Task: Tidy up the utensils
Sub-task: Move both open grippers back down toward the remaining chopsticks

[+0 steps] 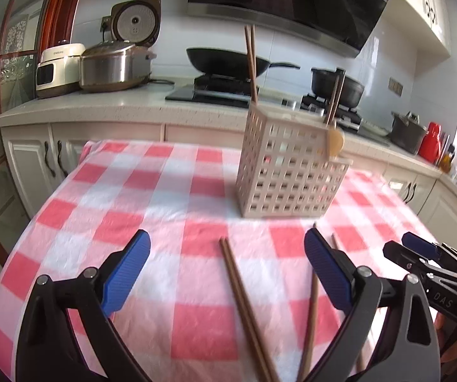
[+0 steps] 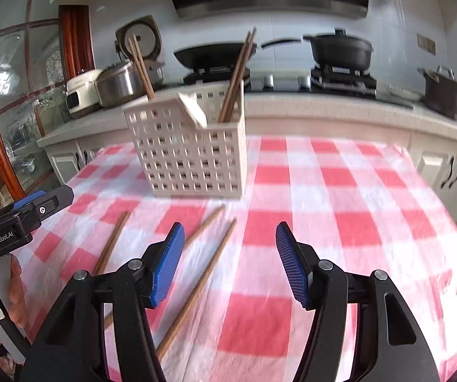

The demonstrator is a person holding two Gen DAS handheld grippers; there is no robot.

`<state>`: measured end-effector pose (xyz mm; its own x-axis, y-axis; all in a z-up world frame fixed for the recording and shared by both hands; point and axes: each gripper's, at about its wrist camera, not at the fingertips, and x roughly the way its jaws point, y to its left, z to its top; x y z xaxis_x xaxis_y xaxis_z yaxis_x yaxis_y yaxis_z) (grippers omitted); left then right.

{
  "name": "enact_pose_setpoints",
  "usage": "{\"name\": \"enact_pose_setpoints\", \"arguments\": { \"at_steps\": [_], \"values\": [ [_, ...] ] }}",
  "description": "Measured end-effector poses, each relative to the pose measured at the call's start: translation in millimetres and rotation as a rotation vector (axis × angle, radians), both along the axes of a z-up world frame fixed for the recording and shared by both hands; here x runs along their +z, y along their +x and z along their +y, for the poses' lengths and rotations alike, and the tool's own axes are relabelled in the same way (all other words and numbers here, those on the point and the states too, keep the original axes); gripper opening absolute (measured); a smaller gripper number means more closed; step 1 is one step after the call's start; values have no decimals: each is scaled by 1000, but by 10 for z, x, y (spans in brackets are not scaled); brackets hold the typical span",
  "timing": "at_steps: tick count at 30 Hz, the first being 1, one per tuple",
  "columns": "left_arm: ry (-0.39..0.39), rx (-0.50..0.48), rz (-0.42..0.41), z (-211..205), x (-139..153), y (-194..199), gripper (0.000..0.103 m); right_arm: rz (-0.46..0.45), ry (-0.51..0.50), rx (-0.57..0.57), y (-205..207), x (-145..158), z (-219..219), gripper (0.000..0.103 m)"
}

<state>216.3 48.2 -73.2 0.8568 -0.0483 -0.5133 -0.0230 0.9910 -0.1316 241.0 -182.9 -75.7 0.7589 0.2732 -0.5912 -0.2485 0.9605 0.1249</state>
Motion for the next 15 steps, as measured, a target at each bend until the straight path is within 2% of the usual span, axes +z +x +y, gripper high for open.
{"name": "enact_pose_setpoints", "arguments": {
  "at_steps": [7, 10, 15],
  "values": [
    [52, 17, 58, -9, -175, -38, 94, 151, -16, -28, 156, -285, 49, 58],
    [79, 22, 77, 3, -229, -31, 94, 180, -25, -23, 206, -339, 141, 57],
    [57, 15, 91, 71, -241, -38, 94, 195, -77, -33, 331, -343, 289, 51]
  ]
}}
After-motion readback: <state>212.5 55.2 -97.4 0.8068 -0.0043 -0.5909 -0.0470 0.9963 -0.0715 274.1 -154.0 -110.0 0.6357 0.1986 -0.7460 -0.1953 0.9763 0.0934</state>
